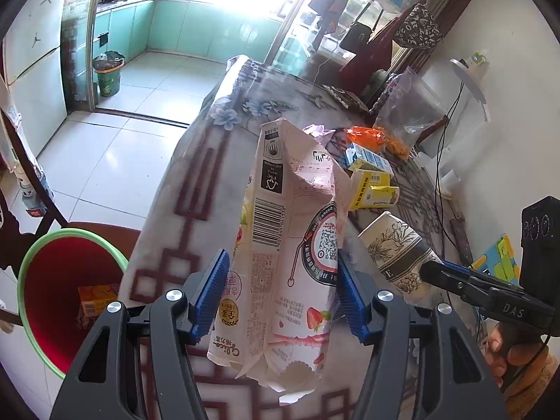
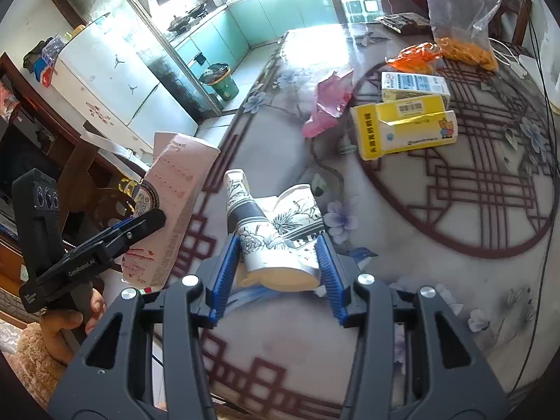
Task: Collect trash
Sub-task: 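Carry the milk carton and paper cup with both tools over the red bucket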
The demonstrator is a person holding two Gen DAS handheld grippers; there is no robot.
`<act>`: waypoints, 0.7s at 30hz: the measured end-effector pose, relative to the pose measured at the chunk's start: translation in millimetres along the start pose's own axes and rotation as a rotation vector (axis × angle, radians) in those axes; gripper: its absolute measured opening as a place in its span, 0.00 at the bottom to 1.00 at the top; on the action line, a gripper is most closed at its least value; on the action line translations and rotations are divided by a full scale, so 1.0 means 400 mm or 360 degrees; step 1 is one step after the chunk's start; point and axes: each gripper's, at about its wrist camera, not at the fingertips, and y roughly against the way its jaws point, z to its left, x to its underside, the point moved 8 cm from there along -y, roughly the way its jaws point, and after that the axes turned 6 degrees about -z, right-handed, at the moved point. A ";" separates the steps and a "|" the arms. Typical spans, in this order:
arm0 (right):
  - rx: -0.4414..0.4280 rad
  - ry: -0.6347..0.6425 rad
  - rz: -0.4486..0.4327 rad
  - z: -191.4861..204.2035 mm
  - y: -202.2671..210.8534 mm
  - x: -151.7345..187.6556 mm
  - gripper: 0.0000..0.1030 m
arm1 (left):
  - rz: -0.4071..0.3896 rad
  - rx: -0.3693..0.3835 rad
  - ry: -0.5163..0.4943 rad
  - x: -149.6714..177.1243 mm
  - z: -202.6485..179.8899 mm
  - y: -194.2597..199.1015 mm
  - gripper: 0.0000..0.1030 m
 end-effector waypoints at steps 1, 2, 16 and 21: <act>0.0001 0.0004 0.0000 0.009 -0.002 0.000 0.44 | -0.0005 0.0000 0.0002 -0.001 0.008 0.005 0.55; 0.0001 0.0009 -0.0001 0.018 -0.005 -0.002 0.44 | -0.0010 -0.0001 0.0005 -0.004 0.015 0.008 0.55; -0.0121 0.0199 0.0074 0.214 -0.093 -0.012 0.44 | -0.0154 -0.0254 0.0206 -0.021 0.252 0.120 0.55; -0.0190 0.0301 0.0141 0.303 -0.137 0.002 0.43 | -0.0164 -0.0370 0.0326 0.005 0.352 0.158 0.55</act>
